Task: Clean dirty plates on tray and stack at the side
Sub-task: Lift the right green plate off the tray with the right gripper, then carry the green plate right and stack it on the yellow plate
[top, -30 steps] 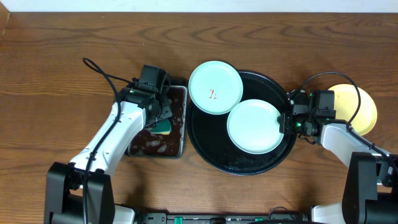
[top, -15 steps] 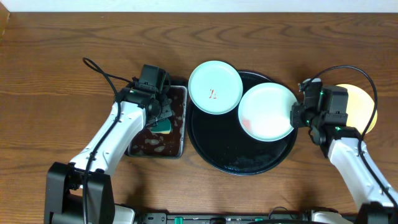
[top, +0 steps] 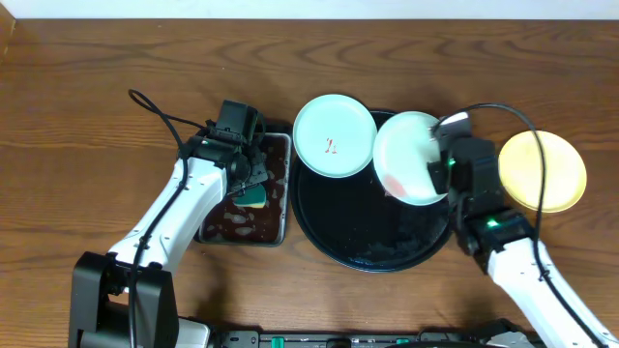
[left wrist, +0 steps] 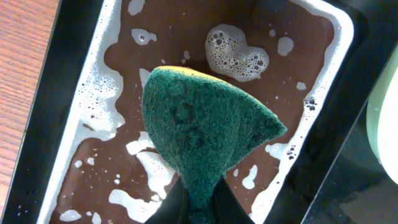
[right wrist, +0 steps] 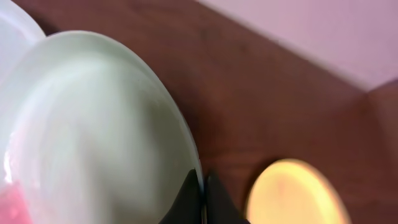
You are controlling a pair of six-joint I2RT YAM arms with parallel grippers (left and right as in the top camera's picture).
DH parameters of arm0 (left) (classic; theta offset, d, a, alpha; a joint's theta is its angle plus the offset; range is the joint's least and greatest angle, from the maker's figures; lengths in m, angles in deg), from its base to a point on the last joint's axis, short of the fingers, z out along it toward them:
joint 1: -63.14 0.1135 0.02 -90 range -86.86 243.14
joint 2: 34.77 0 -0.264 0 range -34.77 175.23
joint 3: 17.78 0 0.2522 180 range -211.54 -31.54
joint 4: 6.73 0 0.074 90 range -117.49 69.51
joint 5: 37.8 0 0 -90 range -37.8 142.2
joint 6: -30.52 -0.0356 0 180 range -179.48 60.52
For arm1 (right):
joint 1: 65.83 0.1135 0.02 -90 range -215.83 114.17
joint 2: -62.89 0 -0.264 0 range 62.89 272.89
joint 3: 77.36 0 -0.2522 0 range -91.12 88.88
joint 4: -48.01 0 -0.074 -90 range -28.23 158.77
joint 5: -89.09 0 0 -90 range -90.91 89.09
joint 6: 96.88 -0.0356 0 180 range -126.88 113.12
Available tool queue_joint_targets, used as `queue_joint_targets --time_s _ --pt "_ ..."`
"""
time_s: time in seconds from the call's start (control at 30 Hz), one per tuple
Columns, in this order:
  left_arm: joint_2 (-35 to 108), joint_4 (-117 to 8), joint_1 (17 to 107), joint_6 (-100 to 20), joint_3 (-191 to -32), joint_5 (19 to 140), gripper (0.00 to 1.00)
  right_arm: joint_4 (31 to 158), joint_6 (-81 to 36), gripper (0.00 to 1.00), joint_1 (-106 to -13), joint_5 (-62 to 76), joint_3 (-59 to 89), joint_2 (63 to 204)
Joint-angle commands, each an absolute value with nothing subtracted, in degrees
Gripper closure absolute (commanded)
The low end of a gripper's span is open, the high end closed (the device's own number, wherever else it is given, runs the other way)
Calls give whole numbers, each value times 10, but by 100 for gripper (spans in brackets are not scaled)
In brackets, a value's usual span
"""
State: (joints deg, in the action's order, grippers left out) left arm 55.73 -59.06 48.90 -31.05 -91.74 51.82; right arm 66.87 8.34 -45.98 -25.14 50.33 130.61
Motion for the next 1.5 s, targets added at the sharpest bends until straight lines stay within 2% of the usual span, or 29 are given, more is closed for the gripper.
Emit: queue_joint_targets --time_s 0.0,0.33,0.57,0.8,1.0,1.1,1.27,1.4,1.47 --pt "558 -590 491 -318 -911 511 91 652 169 99 -399 -390 502 1297" --pt "558 -590 491 -318 -911 511 92 595 267 99 -272 -538 502 1297" --pt "558 -590 491 -318 -911 511 91 544 325 99 -249 -571 502 1297" --pt "558 -590 491 -318 -911 511 91 542 311 99 -249 -570 502 1297" --pt "558 -590 491 -318 -911 511 91 543 242 99 -271 -566 503 1299" --pt "558 -590 491 -318 -911 511 91 548 169 99 -304 -552 503 1305" --pt "558 -590 491 -318 -911 511 91 617 -51 99 -413 -439 503 1322" --pt "558 -590 491 -318 -911 511 91 669 -230 99 -553 -290 503 1342" --pt "558 -590 491 -318 -911 511 91 677 -272 99 -616 -212 503 1344"
